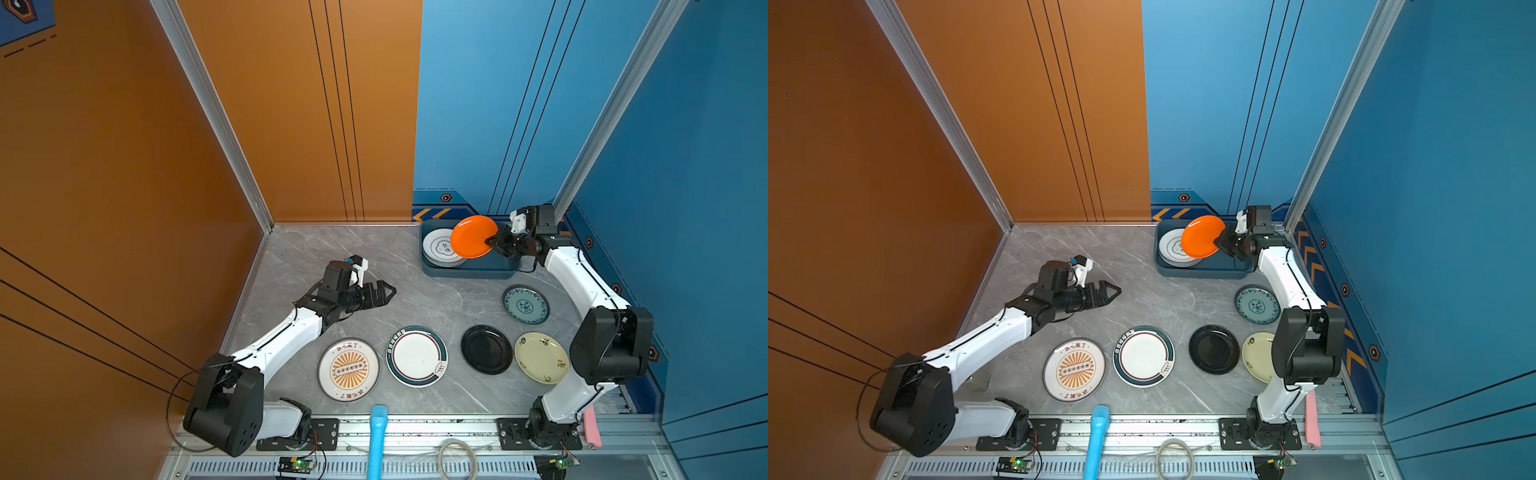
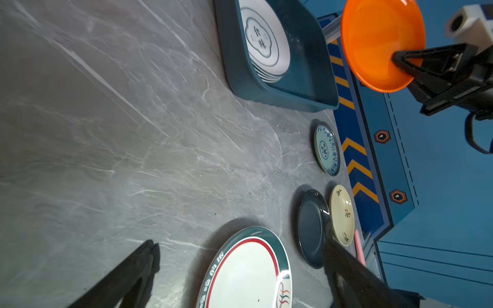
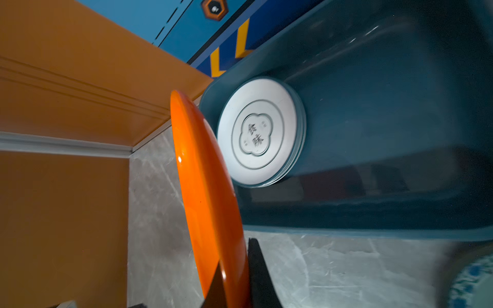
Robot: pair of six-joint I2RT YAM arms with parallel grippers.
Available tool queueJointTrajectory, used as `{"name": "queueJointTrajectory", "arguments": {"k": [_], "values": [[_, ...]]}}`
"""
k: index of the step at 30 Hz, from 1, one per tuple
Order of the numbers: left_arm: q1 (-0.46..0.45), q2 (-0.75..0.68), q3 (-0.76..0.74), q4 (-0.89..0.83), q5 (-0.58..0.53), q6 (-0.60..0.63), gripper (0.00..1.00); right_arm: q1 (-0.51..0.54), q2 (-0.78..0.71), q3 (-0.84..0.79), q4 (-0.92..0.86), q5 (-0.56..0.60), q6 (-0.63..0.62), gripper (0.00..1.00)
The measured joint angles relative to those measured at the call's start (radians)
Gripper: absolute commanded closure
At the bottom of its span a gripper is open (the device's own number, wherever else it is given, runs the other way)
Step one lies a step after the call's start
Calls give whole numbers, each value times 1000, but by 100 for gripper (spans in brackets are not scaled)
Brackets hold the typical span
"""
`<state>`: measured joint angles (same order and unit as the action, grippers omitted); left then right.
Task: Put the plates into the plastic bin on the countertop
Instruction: 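Carry the orange plate into the bin with right gripper while left gripper withdraws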
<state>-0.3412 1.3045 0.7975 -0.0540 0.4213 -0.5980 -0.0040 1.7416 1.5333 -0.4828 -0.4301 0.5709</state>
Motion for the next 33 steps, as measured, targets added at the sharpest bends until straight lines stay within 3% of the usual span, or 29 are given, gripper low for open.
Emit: {"name": "queueJointTrajectory", "arguments": {"k": [14,33], "values": [[140,-98,-104,-14,13,19,2,-54,270,305,-225,200,-77,100],[172,-90,-125,-2,59,26,2,-101,473,401,-295,173,-104,100]]}}
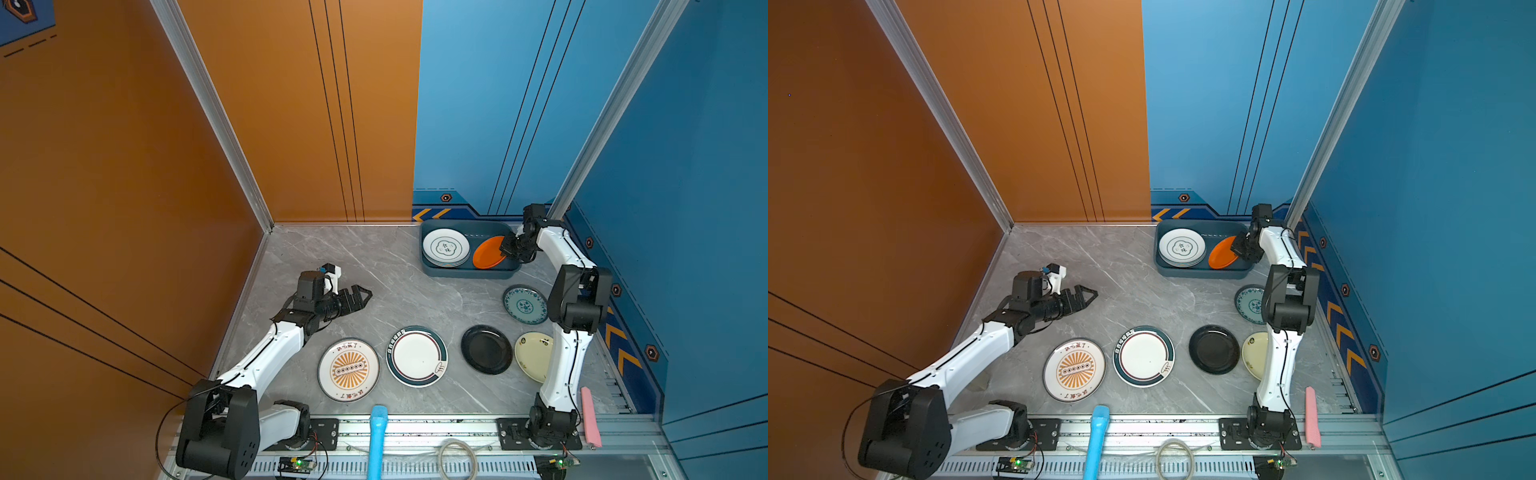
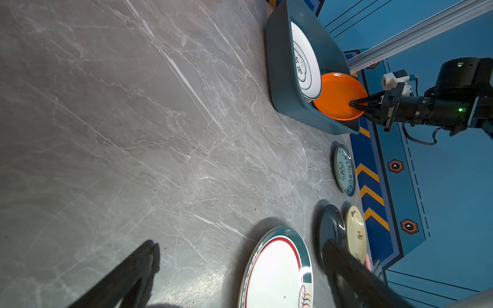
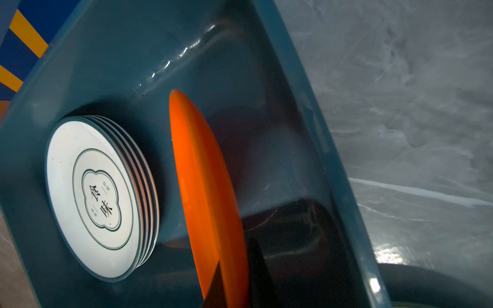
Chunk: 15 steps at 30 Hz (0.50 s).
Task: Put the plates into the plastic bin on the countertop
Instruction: 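Carry the orange plate into the bin with right gripper while left gripper withdraws, then lower the orange plate into the bin beside the stack and open right gripper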
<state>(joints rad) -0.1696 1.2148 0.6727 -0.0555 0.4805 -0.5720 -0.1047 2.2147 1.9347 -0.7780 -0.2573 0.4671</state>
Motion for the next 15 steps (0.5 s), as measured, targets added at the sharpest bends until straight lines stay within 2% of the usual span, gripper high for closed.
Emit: {"name": "queueJointTrajectory", "arguments": {"k": [4,15], "values": [[0,0,0,0,0,0,2,1,4,3,0,-1,0,100],[0,1,0,0,0,0,2,-6,10,6,0,-8,0,91]]}}
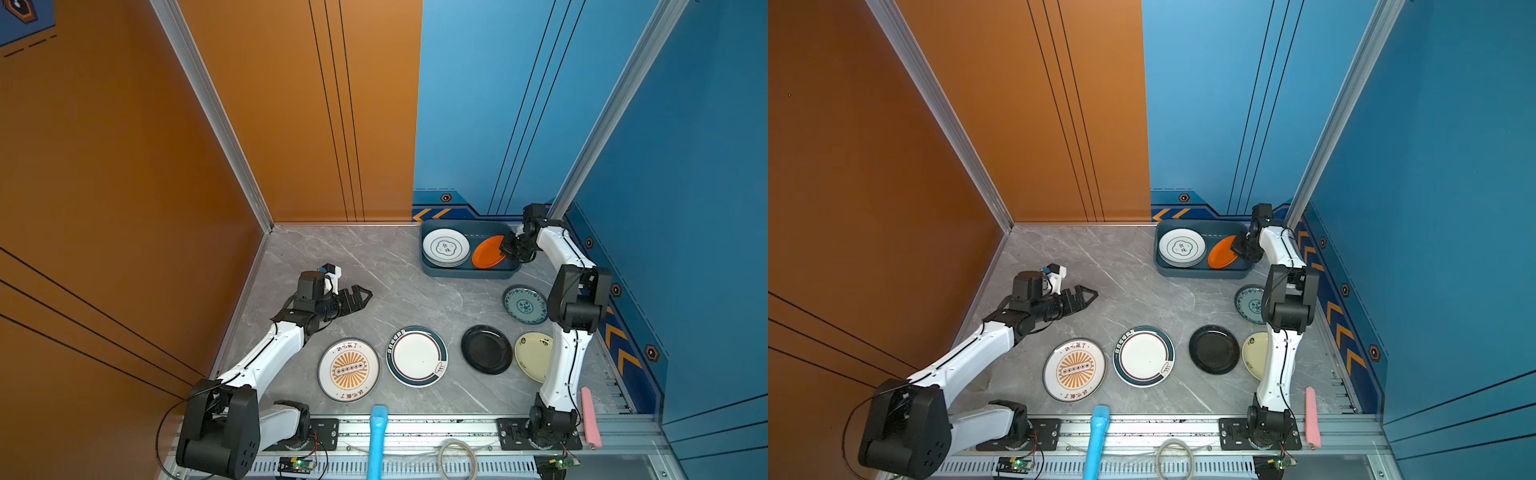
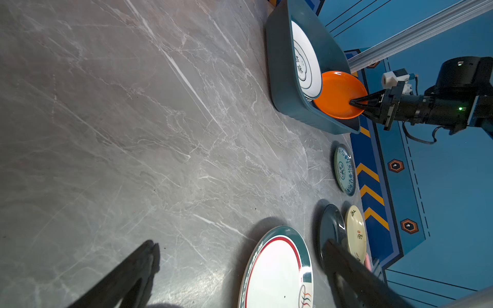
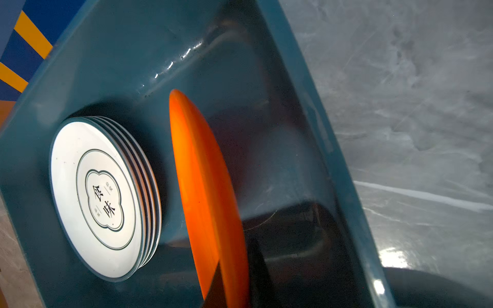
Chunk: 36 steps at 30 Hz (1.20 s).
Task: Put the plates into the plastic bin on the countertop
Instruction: 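Lower the orange plate into the bin beside the stack and open right gripper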
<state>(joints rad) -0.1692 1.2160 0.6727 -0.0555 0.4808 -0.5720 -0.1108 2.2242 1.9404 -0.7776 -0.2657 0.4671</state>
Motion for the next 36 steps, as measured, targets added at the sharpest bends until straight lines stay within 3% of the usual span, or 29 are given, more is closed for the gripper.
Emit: {"name": "queueJointTrajectory", "arguments": {"k": [10,25,36], "values": [[0,0,0,0,0,0,2,-13,15,2,-20,13,-16,81],[0,0,0,-1,0,0,2,-33,23,-19,-43,50,-32,73],[0,0,0,-1,3,0,2,-32,-52,-51,-61,98,-52,69]]}}
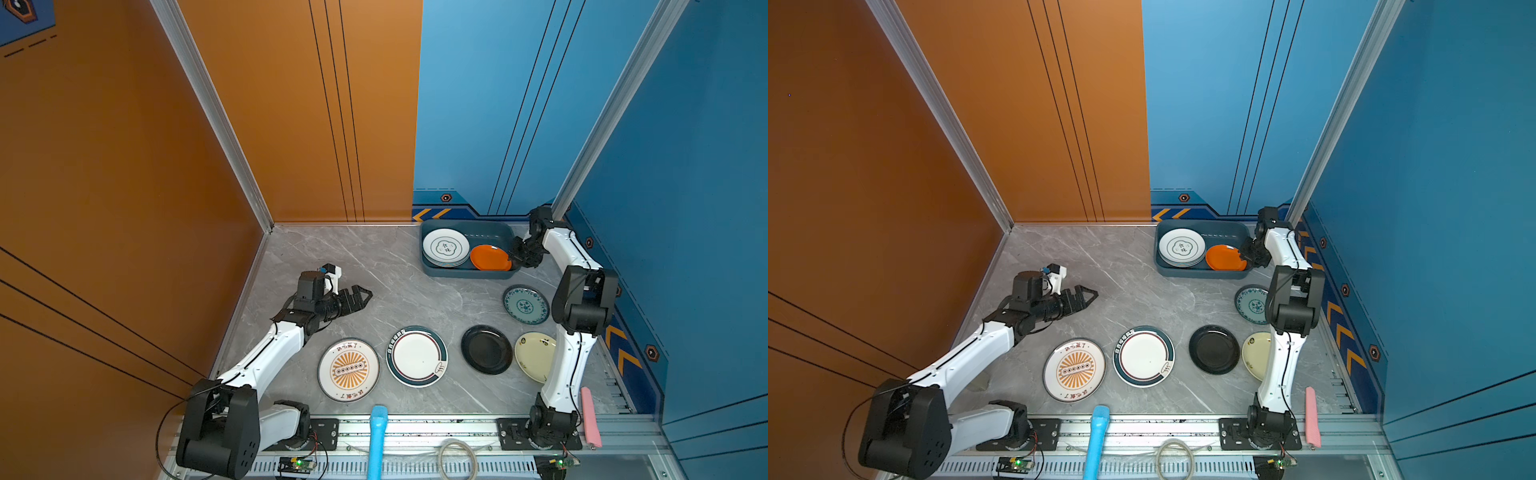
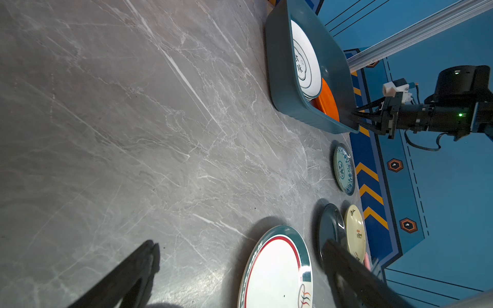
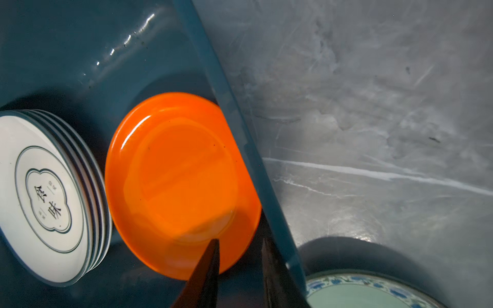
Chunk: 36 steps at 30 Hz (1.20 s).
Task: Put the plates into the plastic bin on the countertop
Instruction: 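Lower the orange plate into the bin beside the stack and open right gripper, then reach the left gripper toward the blue-and-white floral plate while right gripper moves beside it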
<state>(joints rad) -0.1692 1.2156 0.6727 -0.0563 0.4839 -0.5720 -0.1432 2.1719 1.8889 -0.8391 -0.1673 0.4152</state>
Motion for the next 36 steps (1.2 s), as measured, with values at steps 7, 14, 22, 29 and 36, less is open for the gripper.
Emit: {"name": "queueJointTrajectory", "arguments": {"k": [7,14,22,29,36], "values": [[-27,-3,1,0,-1,-10,2,-3,-78,-34,-3,12,0,66],[-215,12,63,-3,-41,-38,1,7,-304,-232,63,-68,14,55],[-460,197,232,39,-138,-81,1,51,-544,-469,204,-181,53,36],[-581,387,392,80,-183,-117,3,74,-668,-617,274,-207,64,35],[-633,572,529,117,-198,-152,5,79,-780,-719,294,-196,60,35]]}}
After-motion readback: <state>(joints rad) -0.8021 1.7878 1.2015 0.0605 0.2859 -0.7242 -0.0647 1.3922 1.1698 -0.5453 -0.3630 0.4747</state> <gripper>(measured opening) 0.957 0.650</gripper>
